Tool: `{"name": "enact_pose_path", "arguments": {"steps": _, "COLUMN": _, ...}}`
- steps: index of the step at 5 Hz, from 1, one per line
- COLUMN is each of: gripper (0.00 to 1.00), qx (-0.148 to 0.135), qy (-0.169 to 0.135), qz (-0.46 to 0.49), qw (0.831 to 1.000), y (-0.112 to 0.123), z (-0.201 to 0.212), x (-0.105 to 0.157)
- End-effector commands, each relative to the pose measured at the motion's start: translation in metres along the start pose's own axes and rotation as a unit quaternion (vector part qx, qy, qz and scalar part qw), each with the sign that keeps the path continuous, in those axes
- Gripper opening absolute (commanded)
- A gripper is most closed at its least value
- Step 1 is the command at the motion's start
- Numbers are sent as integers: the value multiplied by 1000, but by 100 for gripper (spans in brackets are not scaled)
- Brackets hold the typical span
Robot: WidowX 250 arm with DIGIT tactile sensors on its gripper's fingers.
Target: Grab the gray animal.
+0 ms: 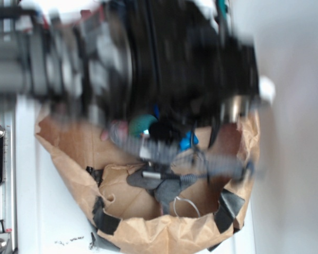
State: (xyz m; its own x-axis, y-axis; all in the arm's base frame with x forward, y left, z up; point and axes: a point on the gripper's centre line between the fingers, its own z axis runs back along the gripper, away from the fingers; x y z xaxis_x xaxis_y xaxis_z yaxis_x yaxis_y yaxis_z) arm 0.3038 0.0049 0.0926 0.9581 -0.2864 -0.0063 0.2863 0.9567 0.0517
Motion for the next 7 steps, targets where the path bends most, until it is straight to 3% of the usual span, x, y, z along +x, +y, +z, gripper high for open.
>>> {"name": "enact_pose_path", "arguments": {"steps": 1, "gripper": 100, "qx": 48, "qy": -104, "qz": -87, "qw": 990, "y": -76, "z": 6, "x": -25}}
{"name": "enact_pose_path", "arguments": {"steps": 2, "gripper": 100, "qx": 40, "qy": -118, "qz": -96, "qw": 988, "y": -89, "z": 8, "x": -26}}
{"name": "enact_pose_path", "arguments": {"steps": 3, "gripper": 100, "qx": 59, "qy": -104, "qz": -88, "qw": 989, "y": -94, "z": 0, "x": -12}}
{"name": "enact_pose_path", "arguments": {"steps": 4, "gripper": 100, "qx": 50, "qy": -98, "qz": -79, "qw": 991, "y": -82, "z": 0, "x": 4}}
{"name": "enact_pose_path", "arguments": {"steps": 5, "gripper": 100, "qx": 23, "qy": -100, "qz": -91, "qw": 991, "y": -73, "z": -9, "x": 18}}
{"name": "enact_pose_path", "arguments": {"steps": 6, "gripper": 100, "qx": 14, "qy": -90, "qz": -93, "qw": 992, "y": -64, "z": -34, "x": 26}}
{"name": "enact_pose_path", "arguments": {"steps": 7, "gripper": 100, "qx": 53, "qy": -71, "qz": -85, "qw": 992, "y": -58, "z": -56, "x": 26}}
